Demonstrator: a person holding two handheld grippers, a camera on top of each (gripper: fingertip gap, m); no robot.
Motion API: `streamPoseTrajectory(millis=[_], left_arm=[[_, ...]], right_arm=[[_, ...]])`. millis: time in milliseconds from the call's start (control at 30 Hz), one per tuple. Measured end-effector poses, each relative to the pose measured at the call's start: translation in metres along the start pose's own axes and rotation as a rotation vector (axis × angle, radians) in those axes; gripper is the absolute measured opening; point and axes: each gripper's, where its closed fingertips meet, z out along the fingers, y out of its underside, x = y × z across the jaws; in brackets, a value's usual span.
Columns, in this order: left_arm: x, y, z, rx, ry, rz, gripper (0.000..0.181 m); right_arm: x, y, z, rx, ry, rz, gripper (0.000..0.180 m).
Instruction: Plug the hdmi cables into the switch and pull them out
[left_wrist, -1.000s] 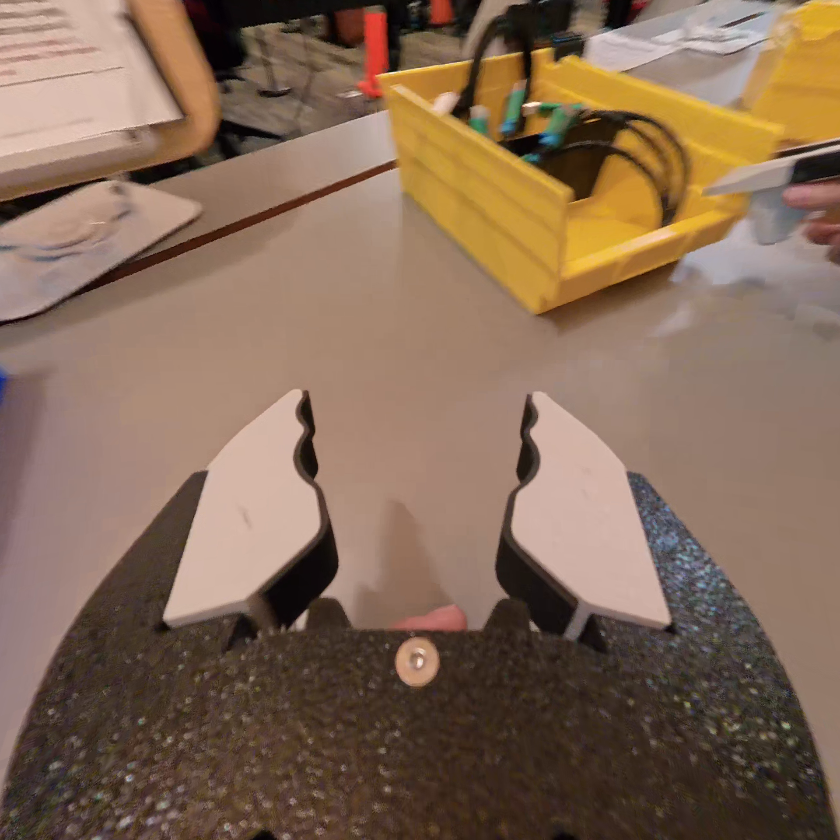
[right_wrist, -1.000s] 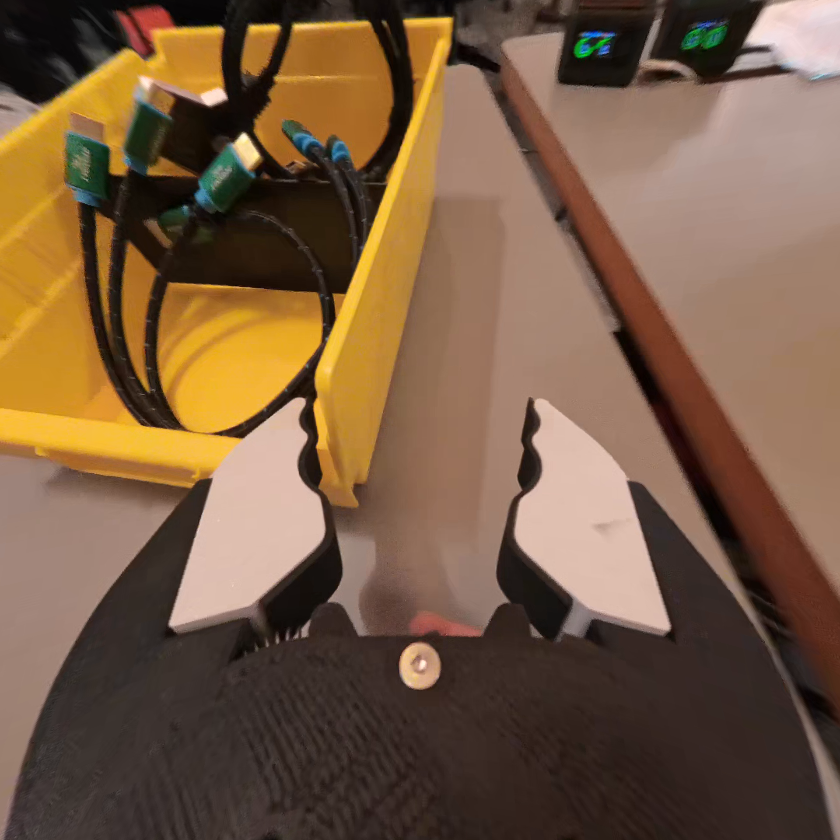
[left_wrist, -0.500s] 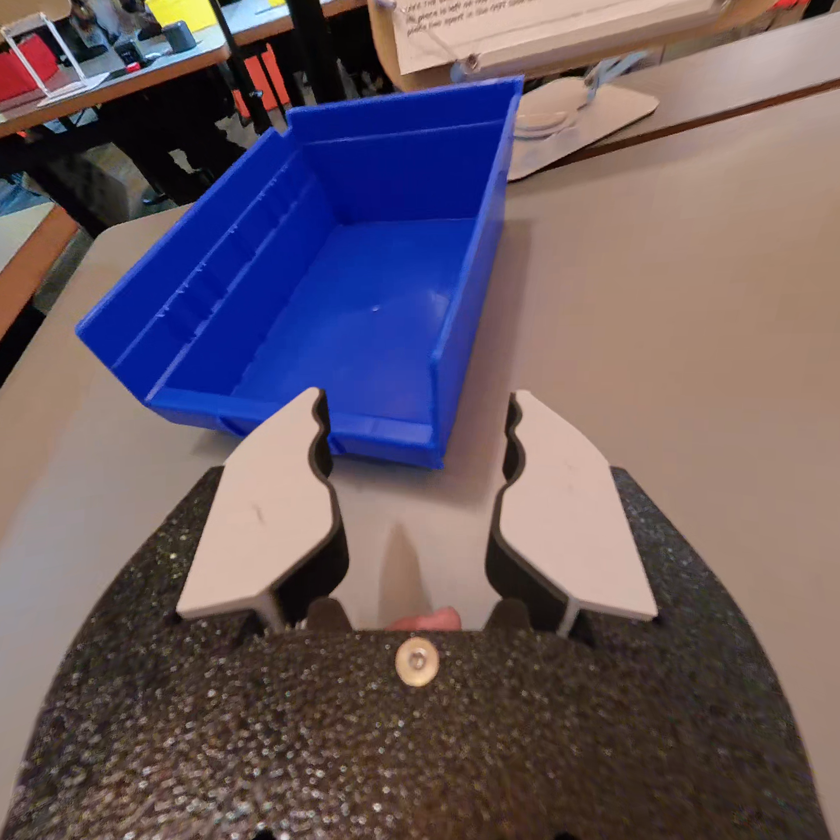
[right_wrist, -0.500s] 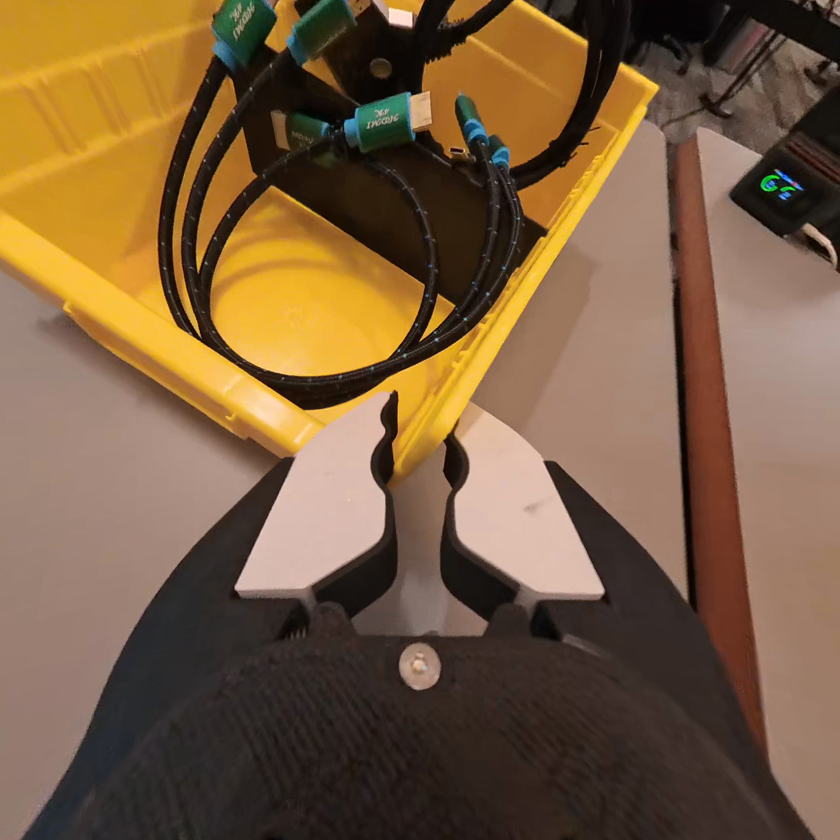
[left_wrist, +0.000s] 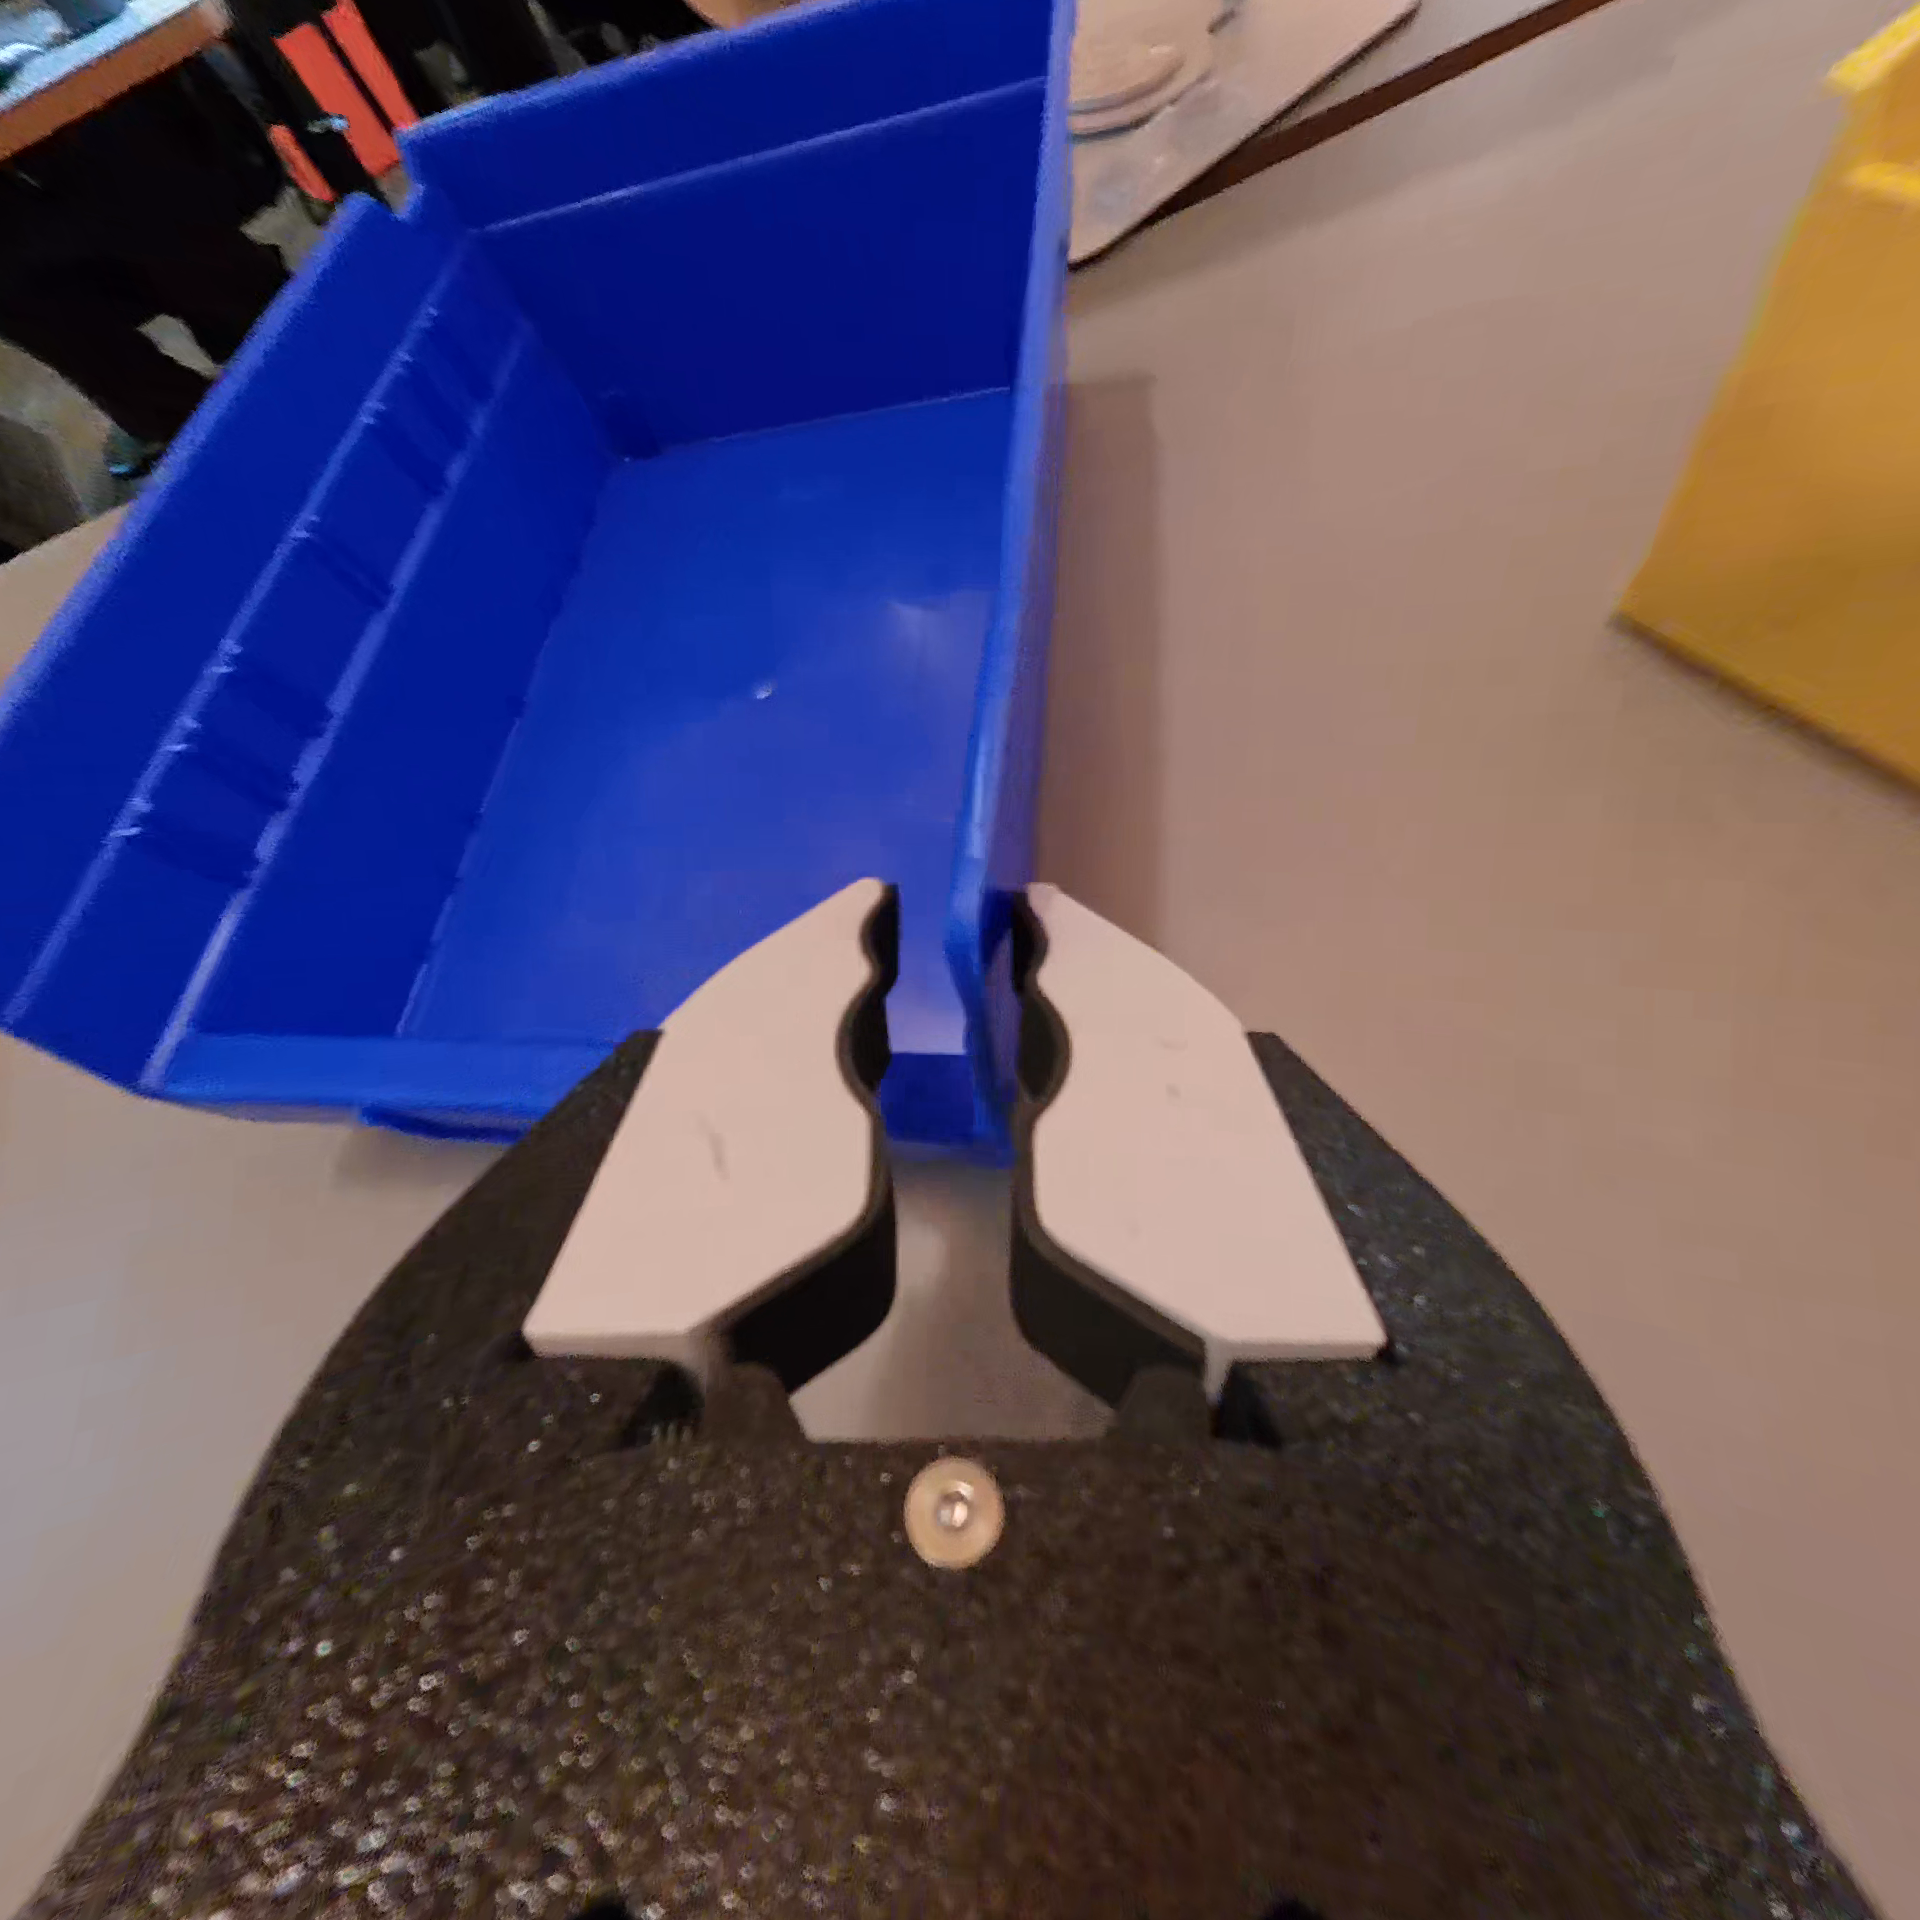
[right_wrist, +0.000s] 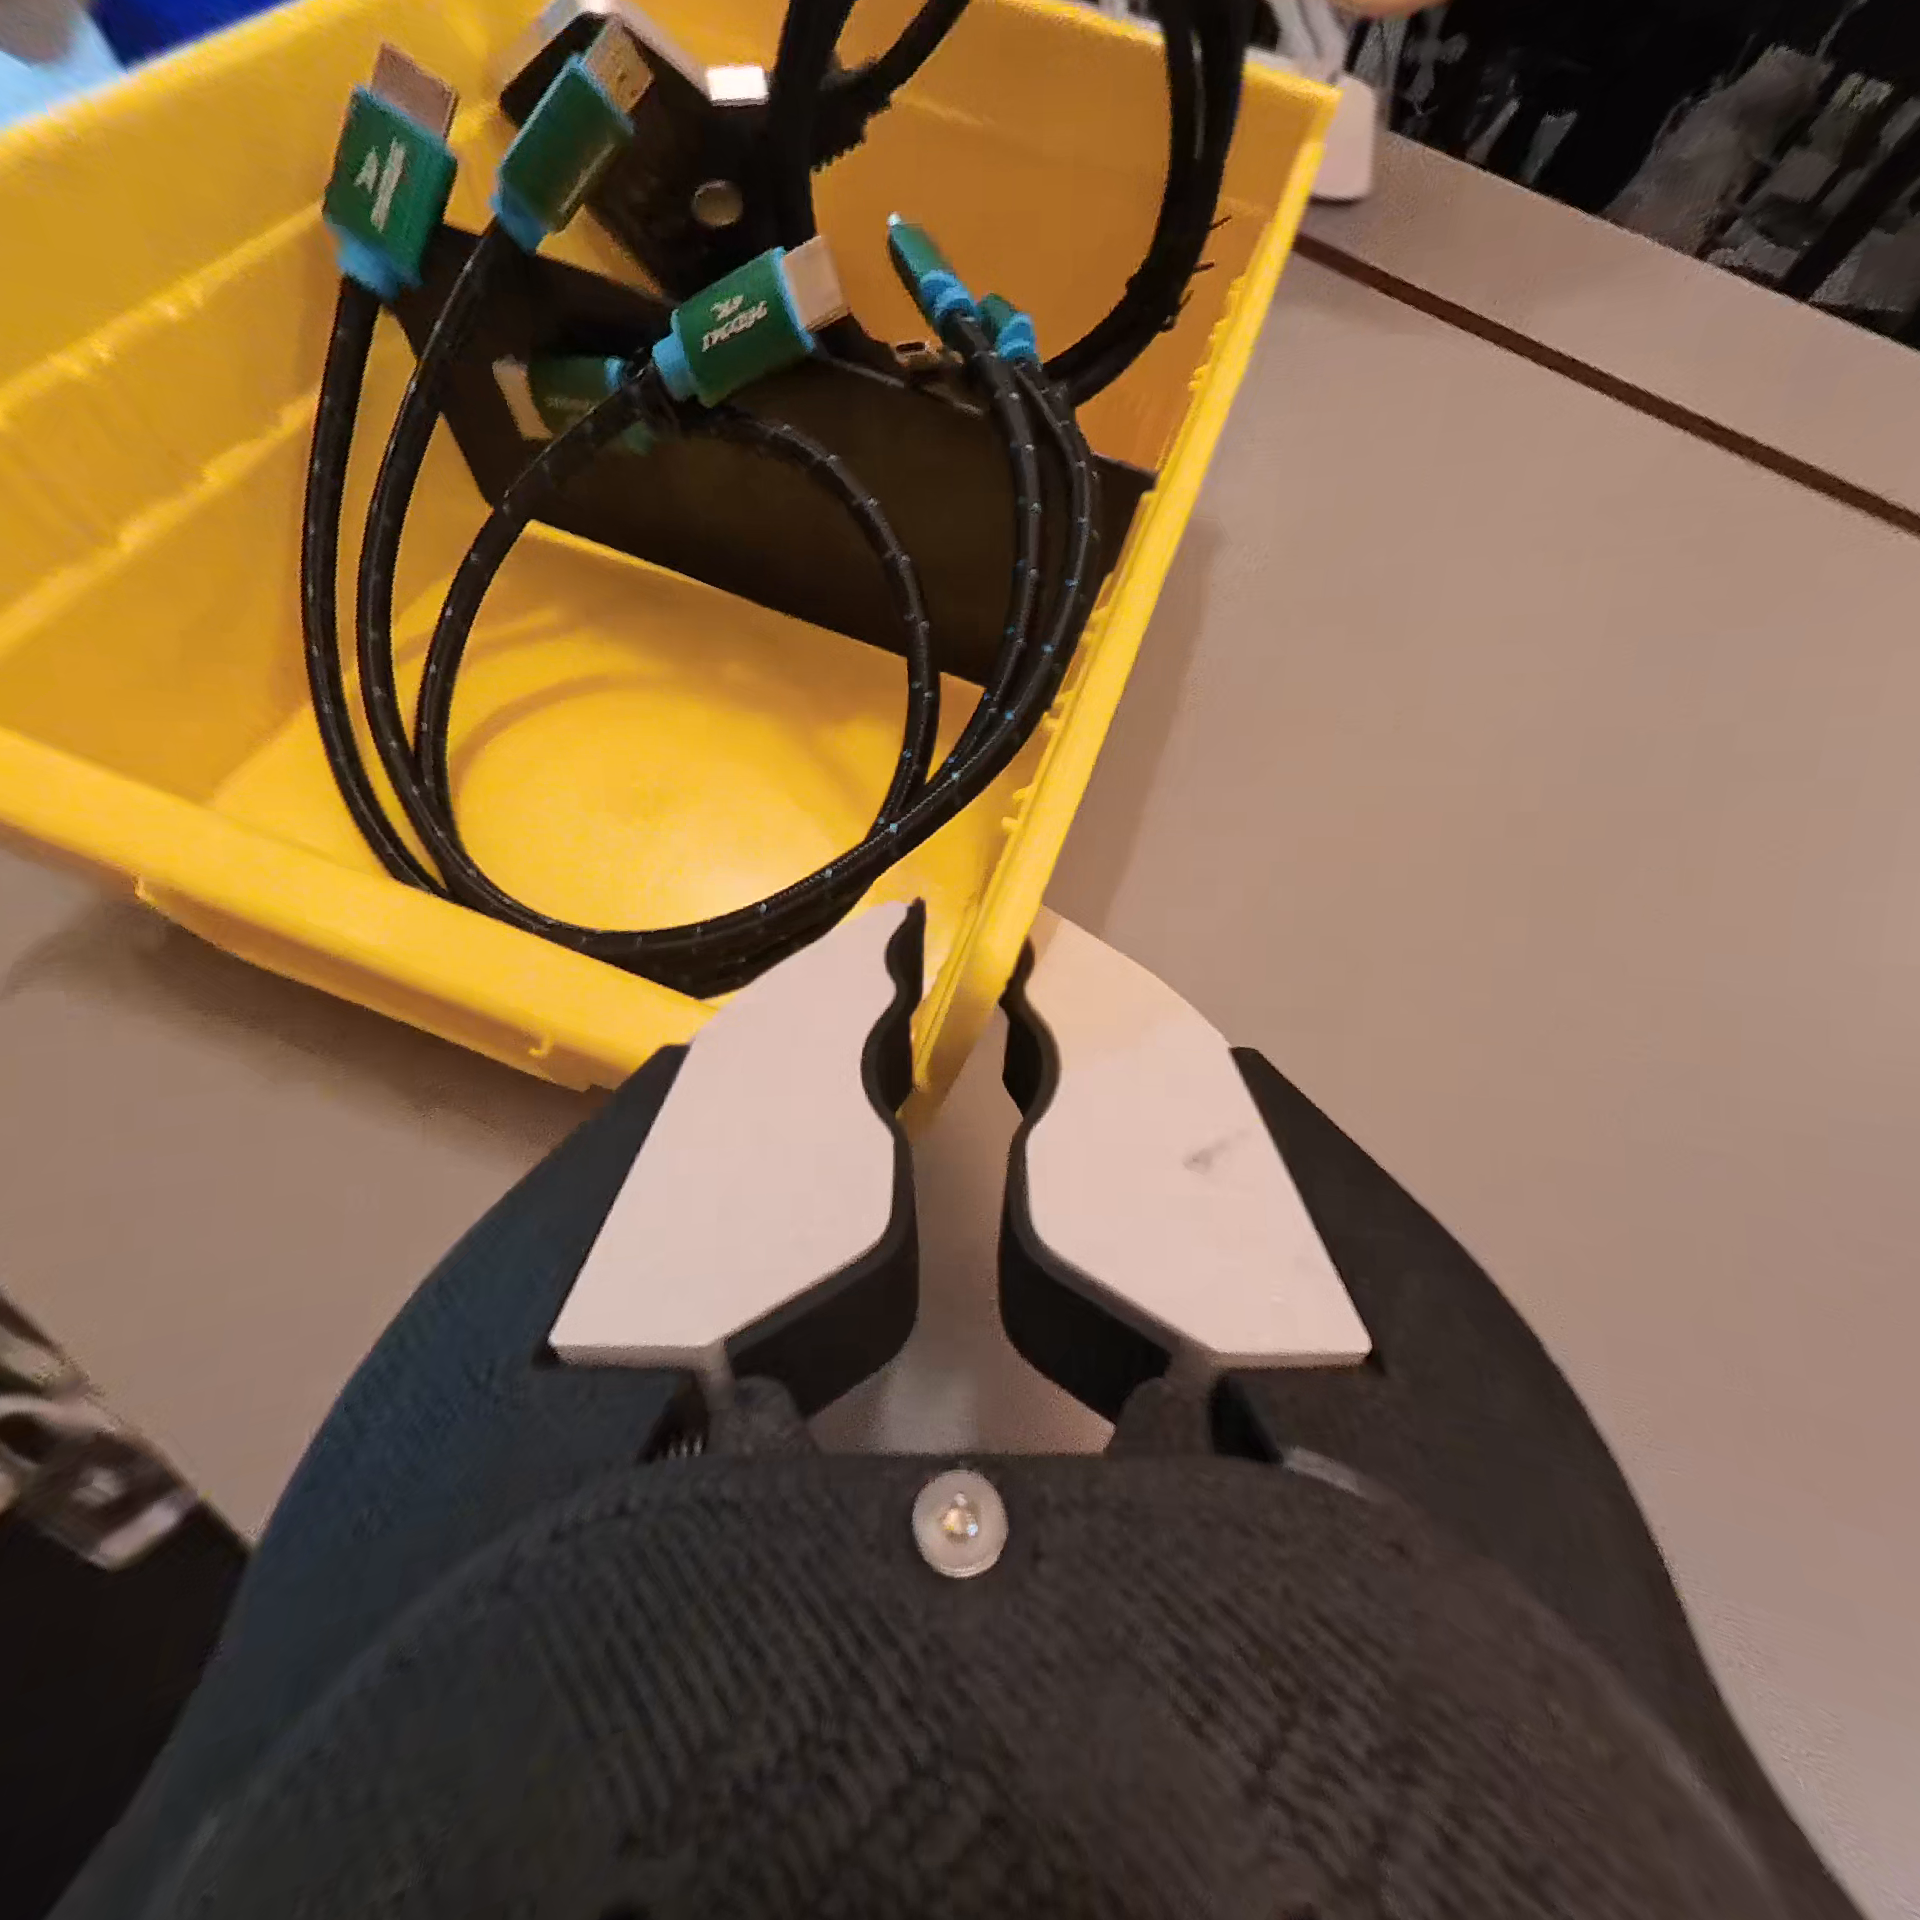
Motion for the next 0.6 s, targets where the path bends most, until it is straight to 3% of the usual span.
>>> streamPoseTrajectory(millis=[67, 200, 300, 367, 500, 600], left_arm=[[0.003, 0.008, 0.005, -0.032, 0.016, 0.035, 0.008], [0.002, 0.010, 0.006, -0.011, 0.037, 0.083, 0.006], [-0.003, 0.009, 0.012, -0.007, 0.020, 0.184, 0.007], [-0.010, 0.013, 0.020, -0.034, -0.050, 0.263, 0.021], [-0.005, 0.010, 0.017, -0.003, 0.011, 0.217, 0.008], [-0.001, 0.009, 0.006, 0.052, 0.025, 0.199, 0.006]], right_arm=[[-0.030, -0.009, 0.007, 0.032, -0.043, 0.016, 0.014], [-0.077, -0.021, 0.018, 0.077, -0.123, 0.019, 0.020], [-0.109, -0.026, 0.016, 0.067, -0.283, -0.021, 0.027], [-0.107, -0.034, 0.011, 0.075, -0.283, -0.007, 0.041], [-0.086, -0.054, -0.008, 0.118, -0.218, -0.001, 0.064], [-0.072, -0.072, -0.024, 0.200, -0.160, 0.019, 0.064]])
